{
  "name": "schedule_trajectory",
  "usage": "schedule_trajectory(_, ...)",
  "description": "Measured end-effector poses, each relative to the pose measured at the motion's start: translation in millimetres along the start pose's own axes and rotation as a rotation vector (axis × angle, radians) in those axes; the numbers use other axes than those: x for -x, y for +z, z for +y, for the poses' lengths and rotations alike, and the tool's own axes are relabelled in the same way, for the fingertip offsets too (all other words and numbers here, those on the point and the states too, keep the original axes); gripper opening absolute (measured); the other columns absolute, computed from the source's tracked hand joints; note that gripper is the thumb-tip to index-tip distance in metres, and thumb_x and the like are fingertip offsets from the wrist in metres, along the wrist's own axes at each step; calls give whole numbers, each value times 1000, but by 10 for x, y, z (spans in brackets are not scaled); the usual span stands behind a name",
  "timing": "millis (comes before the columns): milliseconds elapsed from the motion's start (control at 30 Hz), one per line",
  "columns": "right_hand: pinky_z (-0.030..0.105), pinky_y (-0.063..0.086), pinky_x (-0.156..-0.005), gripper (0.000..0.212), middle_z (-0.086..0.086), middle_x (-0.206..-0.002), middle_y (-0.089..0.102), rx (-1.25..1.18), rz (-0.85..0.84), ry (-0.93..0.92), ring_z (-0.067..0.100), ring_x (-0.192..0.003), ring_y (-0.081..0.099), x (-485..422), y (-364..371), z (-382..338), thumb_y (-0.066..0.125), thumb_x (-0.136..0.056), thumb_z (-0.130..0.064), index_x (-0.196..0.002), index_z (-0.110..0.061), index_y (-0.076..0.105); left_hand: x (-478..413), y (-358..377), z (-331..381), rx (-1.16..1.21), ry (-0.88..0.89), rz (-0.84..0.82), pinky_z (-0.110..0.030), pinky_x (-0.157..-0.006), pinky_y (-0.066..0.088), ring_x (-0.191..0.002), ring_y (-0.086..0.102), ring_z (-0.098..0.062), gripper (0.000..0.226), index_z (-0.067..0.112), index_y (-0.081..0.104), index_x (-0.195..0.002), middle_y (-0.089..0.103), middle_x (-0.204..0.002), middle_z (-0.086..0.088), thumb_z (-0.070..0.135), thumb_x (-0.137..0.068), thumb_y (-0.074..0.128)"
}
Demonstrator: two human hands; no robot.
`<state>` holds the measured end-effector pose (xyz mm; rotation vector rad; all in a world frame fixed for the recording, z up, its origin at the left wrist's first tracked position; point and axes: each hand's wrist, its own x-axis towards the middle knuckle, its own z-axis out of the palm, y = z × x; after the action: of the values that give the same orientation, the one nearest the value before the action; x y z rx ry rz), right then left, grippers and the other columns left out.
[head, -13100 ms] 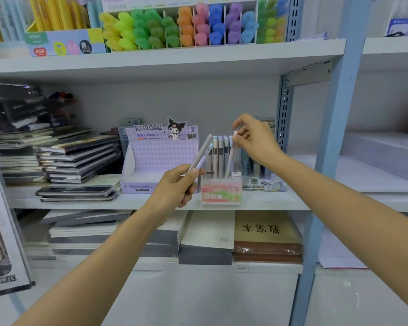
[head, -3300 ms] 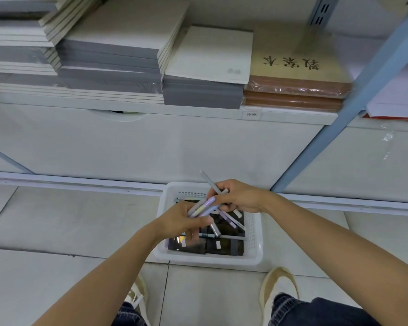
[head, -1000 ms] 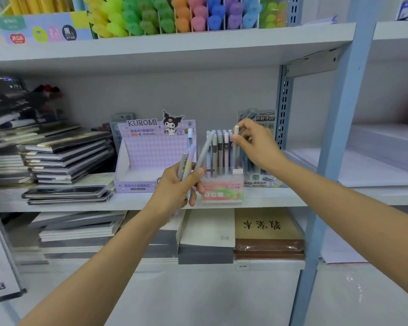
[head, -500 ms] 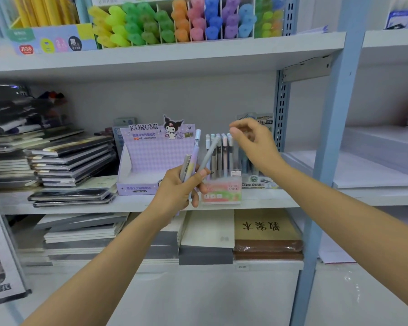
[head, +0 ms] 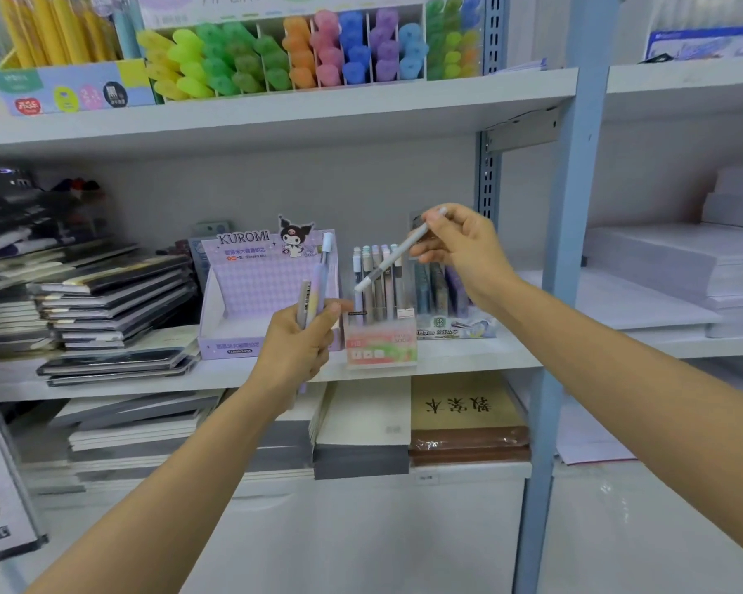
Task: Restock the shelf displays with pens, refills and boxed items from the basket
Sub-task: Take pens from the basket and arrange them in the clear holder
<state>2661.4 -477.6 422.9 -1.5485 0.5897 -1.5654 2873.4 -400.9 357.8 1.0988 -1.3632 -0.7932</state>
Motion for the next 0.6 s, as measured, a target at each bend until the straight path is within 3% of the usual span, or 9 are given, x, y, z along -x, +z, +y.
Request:
schedule_trajectory(200,23,59,-69,9,14,-86,72,-83,-107,131,21,-75,71,92,-12,112,54,-97,-10,-94,-4,60,-6,47,53,89,18,89,-19,-34,22,-41,22,-9,19,11,72,-95,30,-50,6,26,-95,62)
schedule_trajectory(333,21,56,-64,11,10,-84,73,139,-322,202,16,-69,67,171,-142,127,63,-90,-10,-100,-4,65,-13,-16,96,178,43,224,-17,-34,19,-38,19,-7,21,10,69,-95,26,-51,6,29,-95,61)
schedule_trajectory(467,20,55,-67,18,10,-89,74,337,-615,203,17,-76,69,313,-130,166,65,-90,-15,-108,-15,69,-39,-34,140,287,47,279,-18,-37,14,-37,19,-8,19,10,64,-93,27,-48,7,29,-92,65)
schedule_trajectory(600,28,58,-73,17,9,-89,75,331,-659,183,26,-82,71,404,-17,234,62,-93,-20,-107,-11,67,-17,54,154,280,53,221,-19,-36,15,-37,19,-9,14,14,66,-90,27,-46,7,28,-90,68)
